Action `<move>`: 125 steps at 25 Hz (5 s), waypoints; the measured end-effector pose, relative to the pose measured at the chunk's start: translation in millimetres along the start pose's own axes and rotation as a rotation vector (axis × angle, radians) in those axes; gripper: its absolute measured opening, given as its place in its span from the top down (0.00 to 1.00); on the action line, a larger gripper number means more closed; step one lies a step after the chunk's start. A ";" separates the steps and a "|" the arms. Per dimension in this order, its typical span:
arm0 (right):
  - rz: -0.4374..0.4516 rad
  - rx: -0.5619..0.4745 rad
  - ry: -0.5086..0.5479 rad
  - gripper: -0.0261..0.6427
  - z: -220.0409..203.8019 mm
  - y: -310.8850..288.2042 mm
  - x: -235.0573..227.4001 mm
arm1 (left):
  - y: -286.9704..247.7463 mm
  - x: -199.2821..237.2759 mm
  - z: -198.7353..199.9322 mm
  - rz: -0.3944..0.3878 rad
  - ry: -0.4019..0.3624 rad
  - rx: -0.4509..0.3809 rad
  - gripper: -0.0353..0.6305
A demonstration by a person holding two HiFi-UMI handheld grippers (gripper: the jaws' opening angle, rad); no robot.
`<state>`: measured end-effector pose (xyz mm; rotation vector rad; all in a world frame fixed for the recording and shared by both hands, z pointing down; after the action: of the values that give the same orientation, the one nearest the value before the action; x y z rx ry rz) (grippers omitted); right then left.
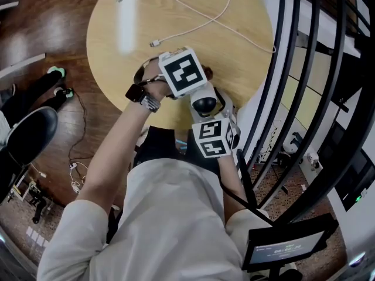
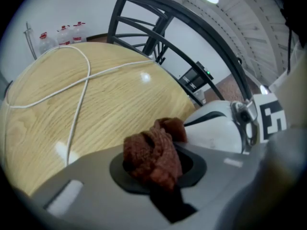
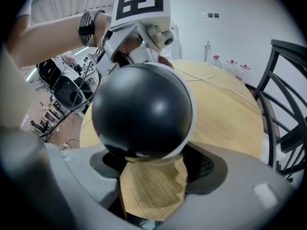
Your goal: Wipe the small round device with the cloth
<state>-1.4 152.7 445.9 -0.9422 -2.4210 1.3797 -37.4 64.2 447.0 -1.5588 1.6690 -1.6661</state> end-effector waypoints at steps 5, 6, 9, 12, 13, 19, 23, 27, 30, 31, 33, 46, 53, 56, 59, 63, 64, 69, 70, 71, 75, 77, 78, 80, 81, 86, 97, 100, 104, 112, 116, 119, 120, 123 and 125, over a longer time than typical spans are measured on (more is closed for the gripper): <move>-0.004 0.001 -0.006 0.44 0.5 -1.8 -4.6 | -4.0 9.4 -0.2 0.014 -0.005 0.044 0.82; -0.015 0.000 -0.015 0.44 -0.5 -0.7 -6.3 | -3.9 10.0 -0.9 0.016 0.002 0.049 0.82; -0.076 -0.007 -0.063 0.44 -6.0 5.4 -12.0 | -1.9 14.8 -0.5 0.054 0.044 -0.048 0.82; -0.141 -0.053 -0.172 0.44 -13.4 16.7 -17.9 | 15.1 23.6 4.9 0.104 0.130 -0.330 0.82; -0.154 -0.083 -0.221 0.44 -15.1 21.0 -19.5 | 23.3 25.2 4.0 0.112 0.158 -0.400 0.82; -0.156 -0.234 -0.401 0.43 -1.3 19.7 -24.9 | 82.6 21.0 2.9 0.134 0.210 -0.577 0.82; -0.231 -0.252 -0.407 0.43 12.4 7.9 -34.2 | 113.6 8.0 25.7 0.153 0.140 -0.622 0.82; -0.254 -0.223 -0.396 0.43 15.9 4.1 -39.6 | 118.7 -6.6 41.0 0.128 0.095 -0.635 0.82; -0.197 -0.206 -0.349 0.43 16.2 3.4 -40.5 | 112.0 -14.5 43.8 0.063 0.082 -0.598 0.82; -0.169 -0.203 -0.327 0.43 16.7 3.5 -40.6 | 108.5 -18.9 44.5 0.030 0.066 -0.573 0.82; -0.105 -0.184 -0.266 0.43 17.9 5.1 -40.2 | 100.7 -32.1 46.7 -0.036 -0.006 -0.502 0.82; 0.120 -0.121 0.098 0.43 20.4 14.8 -26.7 | 61.0 -51.2 40.5 -0.141 -0.159 -0.140 0.82; 0.135 -0.138 0.092 0.42 20.0 18.5 -11.4 | 54.0 -24.6 39.6 -0.035 -0.172 -0.110 0.82; 0.123 -0.147 0.101 0.42 22.8 21.6 -8.9 | 47.2 -19.1 35.7 -0.026 -0.169 -0.068 0.82; 0.127 -0.152 0.102 0.42 25.2 22.8 -5.0 | 40.2 -20.1 30.5 -0.102 -0.124 -0.057 0.82; 0.135 -0.156 0.100 0.42 28.8 24.8 -0.9 | 32.0 -13.9 24.0 -0.128 -0.098 -0.024 0.82; 0.136 -0.156 0.098 0.42 29.1 25.5 0.0 | 29.6 -12.8 22.6 -0.126 -0.098 -0.015 0.82; 0.140 -0.156 0.087 0.42 31.9 26.1 4.1 | 22.6 1.6 11.9 -0.084 -0.112 0.048 0.82; 0.139 -0.157 0.085 0.42 32.2 26.1 4.6 | 20.7 4.0 9.6 -0.079 -0.111 0.063 0.82; 0.137 -0.156 0.082 0.41 32.4 26.0 4.9 | 18.3 5.7 6.6 -0.074 -0.106 0.086 0.82; 0.126 -0.148 0.053 0.41 32.7 24.3 4.0 | 9.7 5.3 -1.9 -0.055 -0.117 0.205 0.82; 0.105 -0.137 0.019 0.41 31.2 24.2 0.4 | 6.3 5.8 3.5 -0.047 -0.135 0.213 0.83; 0.085 -0.131 -0.013 0.41 29.3 24.7 -2.2 | 4.7 7.4 6.2 -0.042 -0.139 0.209 0.83; 0.032 -0.144 -0.116 0.41 23.3 26.7 -7.2 | 1.9 12.1 9.6 -0.028 -0.134 0.192 0.82; -0.005 -0.161 -0.176 0.39 19.7 29.3 -9.3 | 0.9 14.6 10.0 -0.018 -0.125 0.180 0.82; -0.141 -0.197 -0.424 0.39 1.3 38.9 -7.9 | 3.7 13.4 12.5 0.015 -0.055 -0.009 0.82; -0.256 -0.228 -0.504 0.39 14.4 6.4 -43.3 | 85.8 1.2 11.5 0.091 0.070 -0.429 0.82; -0.193 -0.216 -0.449 0.40 11.3 6.1 -43.6 | 100.2 -11.4 19.8 0.044 0.054 -0.483 0.82; -0.083 -0.164 -0.300 0.40 4.5 6.0 -42.3 | 95.2 -35.7 31.1 -0.067 0.048 -0.491 0.82; 0.109 -0.071 0.031 0.40 2.5 12.2 -33.8 | 49.4 -63.9 44.6 -0.101 -0.032 -0.371 0.82; 0.126 -0.072 0.055 0.40 8.1 10.8 -28.7 | 46.5 -54.6 44.0 -0.102 -0.029 -0.339 0.82; 0.129 -0.075 0.056 0.40 9.6 11.9 -25.0 | 42.9 -45.8 47.1 -0.134 -0.011 -0.315 0.82; 0.129 -0.075 0.057 0.40 10.2 12.0 -24.1 | 41.7 -43.3 49.0 -0.142 -0.012 -0.301 0.82; 0.126 -0.099 0.046 0.40 12.2 11.7 -21.9 | 38.1 -34.0 55.8 -0.145 -0.020 -0.258 0.82; 0.120 -0.114 0.039 0.40 11.8 12.3 -19.7 | 31.4 -26.8 55.6 -0.118 -0.029 -0.216 0.82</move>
<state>13.7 136.9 431.9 -1.1483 -2.4727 1.2585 3.4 49.3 393.1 -1.8046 1.8252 -1.5529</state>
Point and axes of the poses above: the fingertips, and each gripper's own axes: y backward along the fingers, x to its left, z out of its top, the point moved 4 cm from there along y, backward along the fingers, and after that the axes turned 4 degrees about -x, right-handed, at the moved point
